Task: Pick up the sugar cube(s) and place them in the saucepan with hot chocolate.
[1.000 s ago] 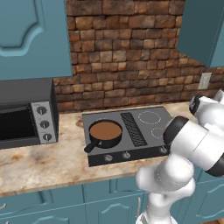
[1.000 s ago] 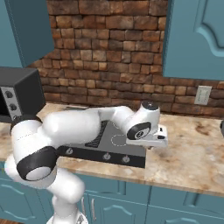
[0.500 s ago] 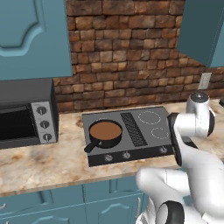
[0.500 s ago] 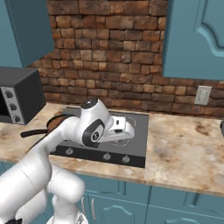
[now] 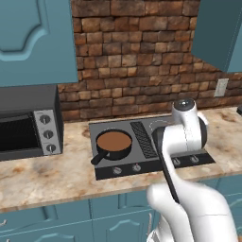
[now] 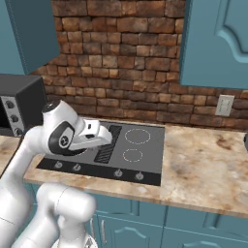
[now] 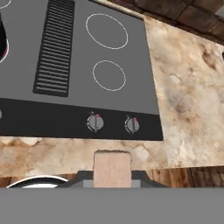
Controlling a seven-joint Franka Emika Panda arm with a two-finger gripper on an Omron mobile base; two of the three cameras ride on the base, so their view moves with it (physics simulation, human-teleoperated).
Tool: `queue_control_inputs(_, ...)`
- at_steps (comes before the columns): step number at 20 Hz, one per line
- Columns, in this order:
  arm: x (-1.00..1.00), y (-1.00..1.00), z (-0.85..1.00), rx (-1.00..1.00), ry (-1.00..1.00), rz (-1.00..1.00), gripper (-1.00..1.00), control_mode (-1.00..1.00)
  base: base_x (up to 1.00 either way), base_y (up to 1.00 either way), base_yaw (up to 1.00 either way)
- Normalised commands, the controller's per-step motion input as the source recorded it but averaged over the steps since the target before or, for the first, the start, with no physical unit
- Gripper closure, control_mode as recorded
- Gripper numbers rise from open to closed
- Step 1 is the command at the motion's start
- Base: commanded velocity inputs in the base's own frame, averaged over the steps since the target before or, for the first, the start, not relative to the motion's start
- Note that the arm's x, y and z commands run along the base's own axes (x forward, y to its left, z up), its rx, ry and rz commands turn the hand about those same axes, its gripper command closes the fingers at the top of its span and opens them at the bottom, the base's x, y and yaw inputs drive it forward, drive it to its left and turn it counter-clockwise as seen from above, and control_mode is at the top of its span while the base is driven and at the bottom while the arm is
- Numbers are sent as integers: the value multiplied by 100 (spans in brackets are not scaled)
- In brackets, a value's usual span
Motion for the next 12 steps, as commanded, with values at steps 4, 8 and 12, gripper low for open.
queue_control_inputs(4,0,83,10,25,0,0,100,-100,0,0,0)
queue_control_inputs(8,16,80,22,13,5,6,100,-100,0,0,0)
queue_control_inputs(12,40,64,28,16,7,9,100,-100,0,0,0)
